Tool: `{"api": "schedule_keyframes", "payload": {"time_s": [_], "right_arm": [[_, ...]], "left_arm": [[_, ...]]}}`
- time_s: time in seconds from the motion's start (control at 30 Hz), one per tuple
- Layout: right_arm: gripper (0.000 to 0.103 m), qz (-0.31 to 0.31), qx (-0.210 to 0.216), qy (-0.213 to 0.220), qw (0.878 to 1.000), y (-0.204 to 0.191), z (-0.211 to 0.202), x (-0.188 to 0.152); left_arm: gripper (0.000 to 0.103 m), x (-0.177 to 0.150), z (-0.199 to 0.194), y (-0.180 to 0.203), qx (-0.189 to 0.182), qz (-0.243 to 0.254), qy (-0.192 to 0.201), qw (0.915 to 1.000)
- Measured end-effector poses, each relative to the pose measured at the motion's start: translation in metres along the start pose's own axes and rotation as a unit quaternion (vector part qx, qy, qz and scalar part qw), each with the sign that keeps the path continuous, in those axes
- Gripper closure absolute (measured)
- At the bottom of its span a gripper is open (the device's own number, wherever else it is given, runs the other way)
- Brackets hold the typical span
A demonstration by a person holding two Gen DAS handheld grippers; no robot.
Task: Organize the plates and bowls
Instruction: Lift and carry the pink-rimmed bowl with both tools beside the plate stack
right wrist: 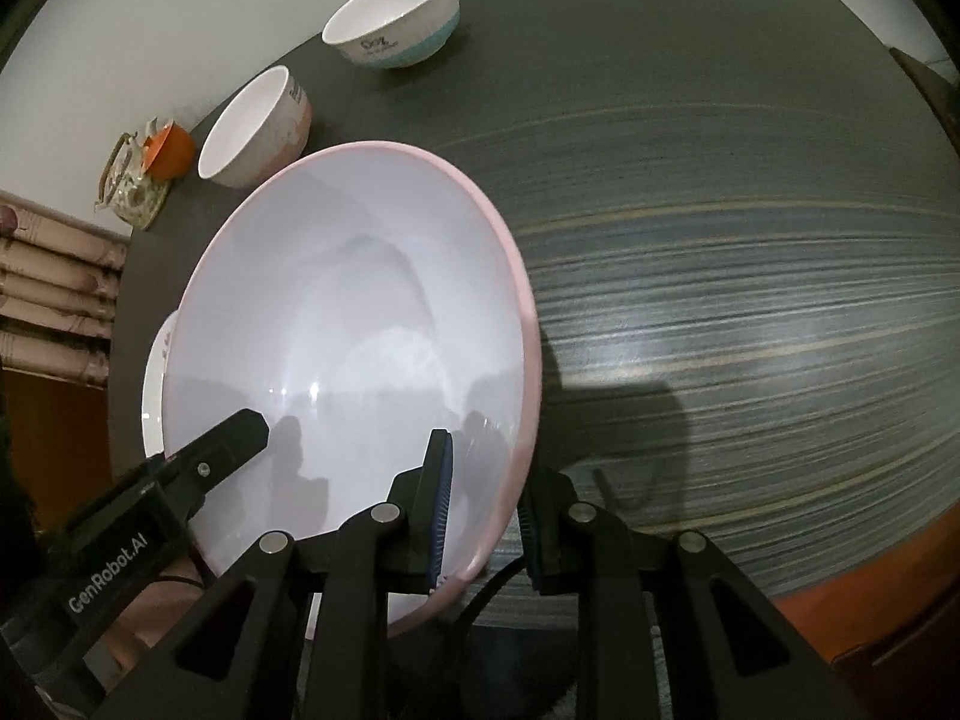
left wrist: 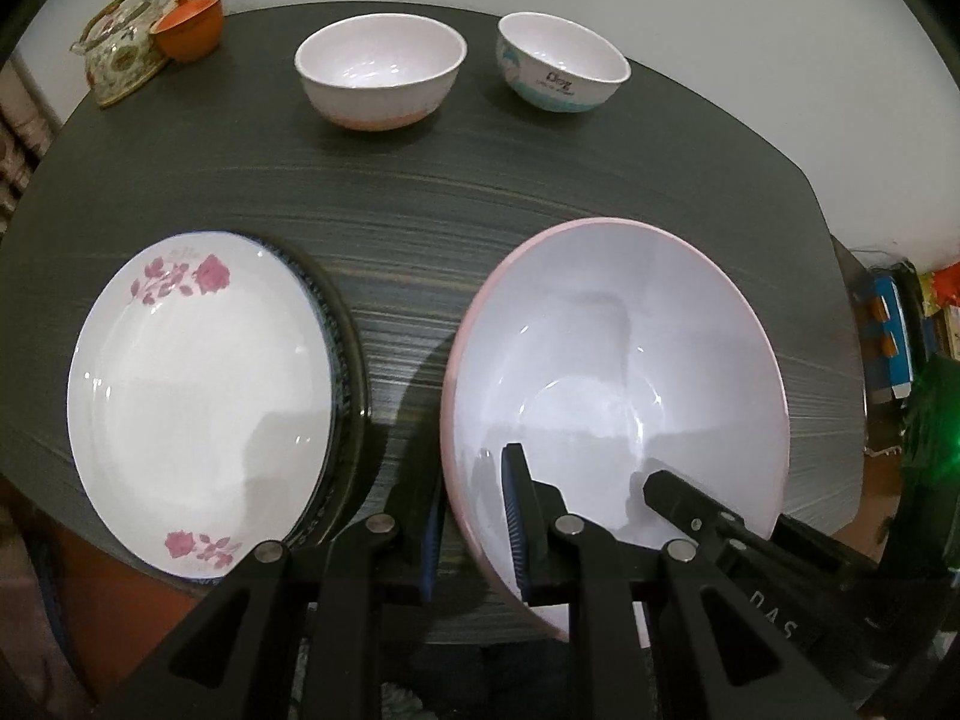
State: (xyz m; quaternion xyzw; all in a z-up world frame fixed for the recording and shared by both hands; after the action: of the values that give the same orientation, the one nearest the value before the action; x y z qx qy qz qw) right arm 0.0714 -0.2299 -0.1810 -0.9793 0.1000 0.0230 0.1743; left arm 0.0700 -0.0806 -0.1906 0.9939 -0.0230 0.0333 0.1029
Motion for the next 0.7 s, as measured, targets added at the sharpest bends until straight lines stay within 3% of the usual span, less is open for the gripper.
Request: {"api": "schedule_keyframes", "payload": {"time_s": [0.7], "right_arm": [[0.081, 0.006, 0.002, -0.022, 1.0, 0.004, 0.017, -0.006]], "left_arm": [[0.085, -0.003, 0.009, -0.001, 0.003, 0.002, -0.014, 0.9999]]}}
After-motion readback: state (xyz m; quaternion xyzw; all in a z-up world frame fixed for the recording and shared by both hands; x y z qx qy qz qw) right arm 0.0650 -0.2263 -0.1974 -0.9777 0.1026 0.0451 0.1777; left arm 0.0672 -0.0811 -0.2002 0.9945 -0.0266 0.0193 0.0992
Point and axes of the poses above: each gripper's, at about its wrist camera, not at the fingertips, and z roughly the way its jaws point, y to its right, x to its top, the point moved 7 cm from there along z, roughly the way its jaws point, and after that the axes turned 10 degrees about -y, right-handed, at the moved point
